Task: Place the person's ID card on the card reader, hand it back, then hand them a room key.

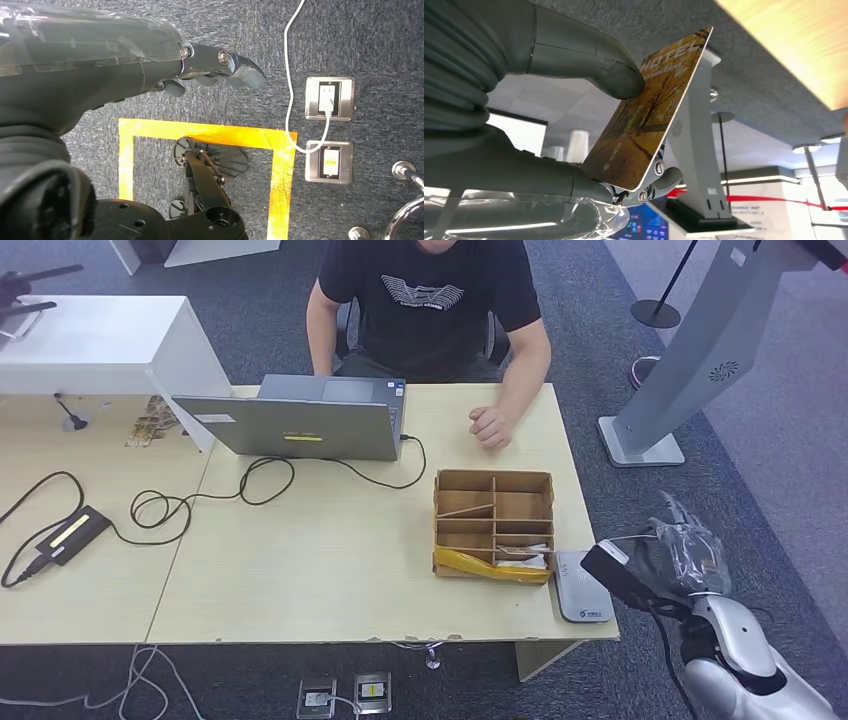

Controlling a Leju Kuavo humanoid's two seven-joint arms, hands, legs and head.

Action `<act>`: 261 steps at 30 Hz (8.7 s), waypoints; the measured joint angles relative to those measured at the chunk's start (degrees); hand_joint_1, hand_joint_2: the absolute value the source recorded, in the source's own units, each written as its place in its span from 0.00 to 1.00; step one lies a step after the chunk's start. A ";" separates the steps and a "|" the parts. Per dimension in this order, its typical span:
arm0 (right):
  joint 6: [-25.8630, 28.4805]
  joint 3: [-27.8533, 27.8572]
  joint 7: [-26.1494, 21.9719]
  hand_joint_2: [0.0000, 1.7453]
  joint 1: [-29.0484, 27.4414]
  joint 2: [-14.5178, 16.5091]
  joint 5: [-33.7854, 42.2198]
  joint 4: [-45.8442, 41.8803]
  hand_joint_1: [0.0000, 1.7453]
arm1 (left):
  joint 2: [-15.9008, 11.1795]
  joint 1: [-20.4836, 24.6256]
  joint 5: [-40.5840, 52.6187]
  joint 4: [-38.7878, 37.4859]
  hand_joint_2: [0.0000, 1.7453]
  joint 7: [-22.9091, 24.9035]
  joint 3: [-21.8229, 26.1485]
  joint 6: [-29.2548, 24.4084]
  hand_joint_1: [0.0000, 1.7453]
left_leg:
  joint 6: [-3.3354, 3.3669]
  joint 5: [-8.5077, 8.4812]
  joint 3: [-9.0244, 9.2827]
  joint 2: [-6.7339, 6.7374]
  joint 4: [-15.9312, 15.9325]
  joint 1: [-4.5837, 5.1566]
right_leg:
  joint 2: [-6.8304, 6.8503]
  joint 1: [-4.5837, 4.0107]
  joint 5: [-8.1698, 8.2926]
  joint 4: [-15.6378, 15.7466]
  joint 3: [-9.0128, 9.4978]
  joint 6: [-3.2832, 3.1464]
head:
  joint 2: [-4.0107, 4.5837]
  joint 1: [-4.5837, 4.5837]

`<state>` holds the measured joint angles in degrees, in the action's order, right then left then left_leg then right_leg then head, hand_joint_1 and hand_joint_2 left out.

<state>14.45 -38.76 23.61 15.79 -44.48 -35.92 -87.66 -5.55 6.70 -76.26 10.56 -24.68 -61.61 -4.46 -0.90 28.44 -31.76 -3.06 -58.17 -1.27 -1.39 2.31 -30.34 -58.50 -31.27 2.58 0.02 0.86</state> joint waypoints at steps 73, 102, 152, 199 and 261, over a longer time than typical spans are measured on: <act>0.10 -0.97 -0.48 1.00 7.57 4.87 -5.58 4.79 1.00 | 0.10 -0.04 -0.73 0.00 0.00 -0.03 0.34 0.00 0.00 | 0.00 0.00 0.01 0.02 -0.01 0.00 | -0.01 0.01 0.00 0.00 0.00 0.00 | 0.00 0.02; -0.79 -1.19 -7.20 1.00 18.21 15.16 -6.31 8.72 1.00 | 0.31 0.03 1.05 0.00 0.00 -0.04 0.33 0.00 0.00 | 0.00 -0.01 -0.03 -0.04 0.00 -0.01 | 0.02 -0.01 0.00 -0.02 0.02 0.00 | 0.00 0.01; -5.46 -2.56 2.48 1.00 15.73 13.28 -7.14 9.92 0.00 | 0.57 -0.05 2.09 0.02 0.00 -0.42 0.12 0.01 0.00 | 0.00 0.00 -0.03 -0.02 -0.02 -0.01 | 0.01 0.00 0.00 0.01 -0.06 0.00 | 0.00 0.02; -6.49 -14.34 3.89 1.00 11.89 2.65 3.50 -4.75 0.00 | 0.55 -0.09 -0.35 0.00 0.00 -0.52 1.46 0.00 0.00 | -0.03 0.02 -0.03 0.05 -0.01 -0.01 | -0.03 0.00 0.00 0.00 -0.05 0.00 | 0.00 0.01; -2.13 -21.46 -1.21 1.00 12.95 9.57 5.67 3.94 0.00 | 0.73 0.00 2.29 0.00 0.00 2.04 1.24 0.01 0.00 | -0.03 0.01 -0.05 0.04 -0.01 -0.01 | -0.03 0.00 0.00 -0.01 -0.04 0.00 | 0.00 0.01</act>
<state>12.33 -60.22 22.41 28.73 -34.92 -30.25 -83.72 -4.83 6.70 -73.97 10.56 -22.63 -60.37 -4.45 -0.93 28.45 -31.80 -3.03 -58.18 -1.28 -1.42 2.31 -30.34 -58.51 -31.31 2.58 0.02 0.87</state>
